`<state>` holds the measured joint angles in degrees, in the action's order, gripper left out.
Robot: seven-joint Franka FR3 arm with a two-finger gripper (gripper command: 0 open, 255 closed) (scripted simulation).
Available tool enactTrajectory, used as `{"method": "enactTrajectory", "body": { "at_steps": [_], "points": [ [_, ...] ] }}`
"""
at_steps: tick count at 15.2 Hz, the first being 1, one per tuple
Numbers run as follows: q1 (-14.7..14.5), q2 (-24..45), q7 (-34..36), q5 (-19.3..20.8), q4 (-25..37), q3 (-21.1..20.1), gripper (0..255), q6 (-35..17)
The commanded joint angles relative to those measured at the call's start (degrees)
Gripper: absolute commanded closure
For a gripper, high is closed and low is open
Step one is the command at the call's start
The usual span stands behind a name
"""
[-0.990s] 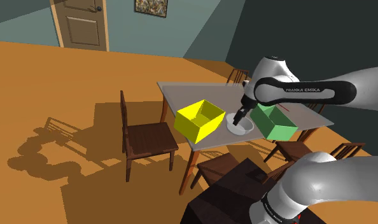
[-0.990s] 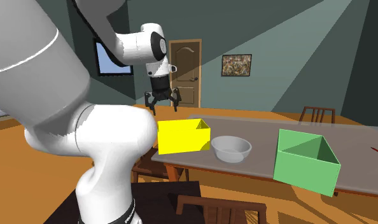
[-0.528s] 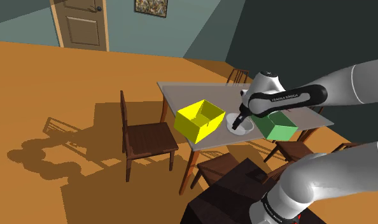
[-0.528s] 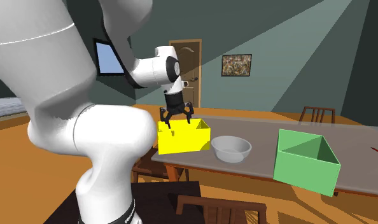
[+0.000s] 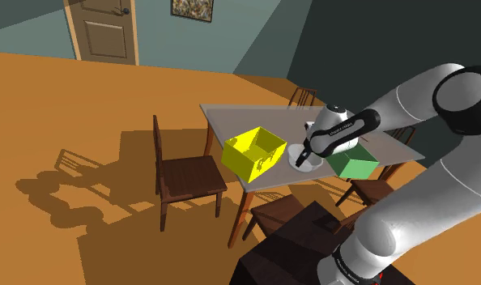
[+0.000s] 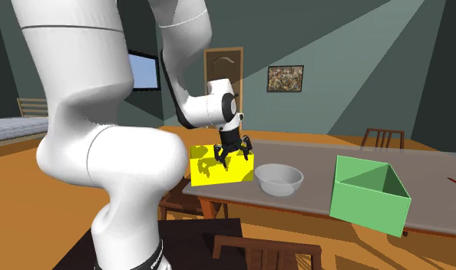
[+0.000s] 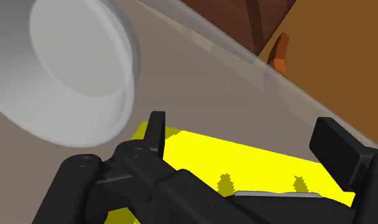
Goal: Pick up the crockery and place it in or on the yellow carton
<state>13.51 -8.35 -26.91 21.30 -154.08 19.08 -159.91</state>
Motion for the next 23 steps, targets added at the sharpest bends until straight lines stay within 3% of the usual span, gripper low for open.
{"method": "enactTrajectory", "body": {
  "at_steps": [1, 5, 9, 16, 23],
  "points": [
    [0.3, 5.1, -2.3, -0.9, 2.1, 1.4, 0, -4.3],
    [2.1, 15.2, -9.6, -7.2, 6.8, 1.8, 0, -11.6],
    [8.6, 24.3, -16.8, -13.5, 12.6, -3.2, 0, -16.8],
    [12.0, 31.1, -17.3, -14.3, 16.0, -6.3, 0, -20.3],
    [12.2, 31.7, -17.4, -14.4, 16.3, -6.5, 0, -20.6]
  ]
}}
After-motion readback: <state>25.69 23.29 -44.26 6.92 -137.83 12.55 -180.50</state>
